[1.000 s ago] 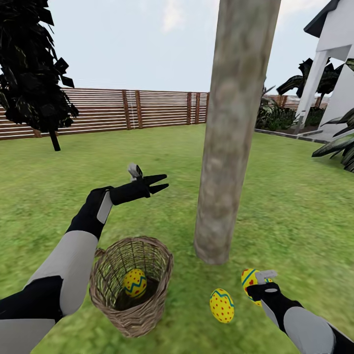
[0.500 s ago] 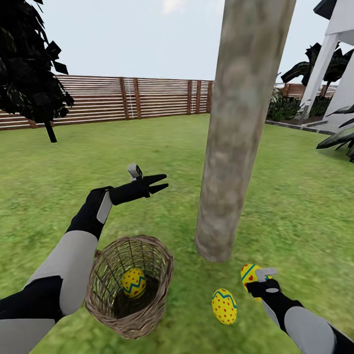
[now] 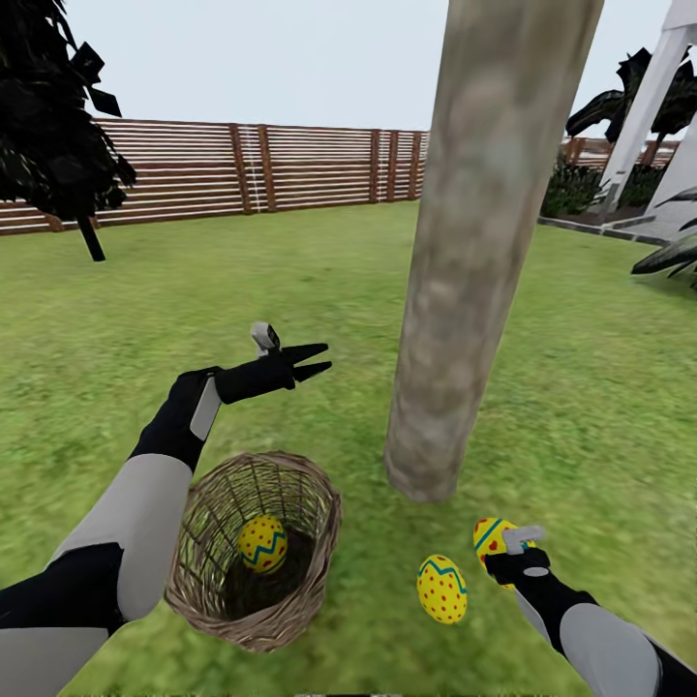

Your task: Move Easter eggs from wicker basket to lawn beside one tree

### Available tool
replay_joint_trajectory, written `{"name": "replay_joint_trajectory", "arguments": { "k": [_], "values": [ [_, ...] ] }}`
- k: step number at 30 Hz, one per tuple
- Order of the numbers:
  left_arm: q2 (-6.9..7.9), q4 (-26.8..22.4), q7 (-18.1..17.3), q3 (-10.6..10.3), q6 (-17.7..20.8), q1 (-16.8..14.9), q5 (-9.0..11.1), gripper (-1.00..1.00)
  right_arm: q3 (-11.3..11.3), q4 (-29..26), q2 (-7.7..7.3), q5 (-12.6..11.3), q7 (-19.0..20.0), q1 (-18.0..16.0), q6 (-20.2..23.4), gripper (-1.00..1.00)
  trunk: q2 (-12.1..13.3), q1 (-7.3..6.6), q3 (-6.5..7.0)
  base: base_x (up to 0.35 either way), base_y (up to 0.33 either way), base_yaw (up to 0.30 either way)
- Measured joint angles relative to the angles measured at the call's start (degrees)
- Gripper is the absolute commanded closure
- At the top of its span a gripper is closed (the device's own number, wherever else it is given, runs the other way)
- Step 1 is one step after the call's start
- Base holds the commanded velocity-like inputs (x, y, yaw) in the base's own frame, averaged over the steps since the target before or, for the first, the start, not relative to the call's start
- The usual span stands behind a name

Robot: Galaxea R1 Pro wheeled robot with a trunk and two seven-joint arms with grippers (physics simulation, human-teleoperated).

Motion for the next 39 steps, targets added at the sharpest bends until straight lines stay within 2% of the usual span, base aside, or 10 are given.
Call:
{"name": "replay_joint_trajectory", "arguments": {
  "k": [30, 32, 35, 39],
  "values": [
    [-0.09, -0.09, -0.09, -0.12, 0.0, 0.0, 0.18, -1.0, 0.0, -0.24, 0.26, 0.01, 0.02, -0.08, 0.37, 1.0, -0.4, 0.77, -6.65, 0.0, 0.0, 0.0],
    [-0.09, -0.09, -0.09, -0.16, 0.0, 0.0, 0.18, -1.0, -0.01, -0.25, 0.15, -0.03, -0.01, -0.66, 1.41, 1.0, -0.43, 0.82, -7.09, 0.0, 0.0, 0.0],
    [-0.09, -0.11, -0.09, -0.17, 0.0, 0.0, 0.18, -1.0, -0.19, -0.08, 0.05, -0.49, -0.08, -3.17, 6.01, 1.0, -0.47, 0.9, -7.76, 0.0, 0.0, 0.0],
    [-0.14, -0.09, -0.09, -0.17, 0.0, 0.0, 0.18, -1.0, -0.25, -0.14, 0.02, -0.75, -0.38, -4.41, 7.24, 1.0, -0.53, 1.0, -8.65, 0.0, 0.0, 0.0]
  ]
}}
